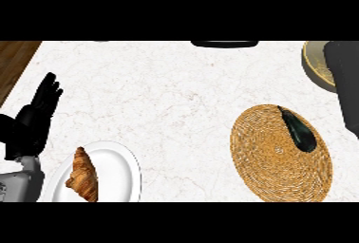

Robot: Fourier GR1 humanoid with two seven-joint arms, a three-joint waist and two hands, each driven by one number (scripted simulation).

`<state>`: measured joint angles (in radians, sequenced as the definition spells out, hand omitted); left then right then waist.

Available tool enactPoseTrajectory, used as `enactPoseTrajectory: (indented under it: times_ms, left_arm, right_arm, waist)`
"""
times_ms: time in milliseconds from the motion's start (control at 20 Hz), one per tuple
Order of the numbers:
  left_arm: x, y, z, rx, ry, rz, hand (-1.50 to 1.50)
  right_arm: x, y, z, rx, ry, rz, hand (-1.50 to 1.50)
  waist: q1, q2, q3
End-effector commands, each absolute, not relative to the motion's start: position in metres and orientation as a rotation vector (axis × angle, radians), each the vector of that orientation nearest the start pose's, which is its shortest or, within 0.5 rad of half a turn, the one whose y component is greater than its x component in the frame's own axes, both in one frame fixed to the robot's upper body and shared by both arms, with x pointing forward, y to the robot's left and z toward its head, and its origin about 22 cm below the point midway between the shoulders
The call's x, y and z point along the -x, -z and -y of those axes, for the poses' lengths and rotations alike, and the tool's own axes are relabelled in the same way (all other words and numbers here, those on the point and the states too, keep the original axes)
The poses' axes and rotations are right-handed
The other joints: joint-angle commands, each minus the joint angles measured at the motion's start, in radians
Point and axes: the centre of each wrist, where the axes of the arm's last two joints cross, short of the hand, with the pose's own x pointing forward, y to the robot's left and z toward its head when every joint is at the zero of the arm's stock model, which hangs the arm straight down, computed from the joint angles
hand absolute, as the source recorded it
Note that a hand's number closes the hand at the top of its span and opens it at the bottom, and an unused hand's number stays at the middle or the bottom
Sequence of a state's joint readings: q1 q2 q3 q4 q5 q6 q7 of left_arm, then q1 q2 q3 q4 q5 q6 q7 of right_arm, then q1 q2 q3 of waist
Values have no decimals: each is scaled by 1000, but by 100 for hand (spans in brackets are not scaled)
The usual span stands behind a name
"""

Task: Pick the sweet potato from the placemat and place it in the bowl

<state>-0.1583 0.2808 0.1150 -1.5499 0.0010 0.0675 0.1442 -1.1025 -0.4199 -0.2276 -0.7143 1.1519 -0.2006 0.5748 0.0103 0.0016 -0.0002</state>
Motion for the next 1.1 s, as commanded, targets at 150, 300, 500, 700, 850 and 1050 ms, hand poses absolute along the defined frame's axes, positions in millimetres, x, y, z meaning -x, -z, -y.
enactPoseTrajectory:
  times_ms: [150,300,500,700,850,1050]
  left_arm:
    - [-281,-65,-281,-307,71,1579,0]
    - [-282,-76,-287,-316,97,1606,0]
    - [-276,-69,-301,-305,88,1586,0]
    - [-282,-58,-276,-262,96,1590,0]
    - [-282,-58,-290,-283,101,1610,0]
    - [-289,-71,-283,-277,115,1636,0]
  right_arm:
    - [-449,-217,335,1393,-219,1200,150]
    - [-442,-206,370,1392,-217,1178,150]
    - [-423,-181,413,1410,-187,1192,150]
    - [-428,-175,409,1407,-186,1165,150]
    - [-410,-182,444,1414,-187,1176,150]
    - [-396,-137,455,1371,-277,820,150]
  waist:
    - [12,7,1]
    - [26,13,2]
    - [34,17,3]
    - [51,25,3]
    - [53,28,4]
    - [68,38,3]
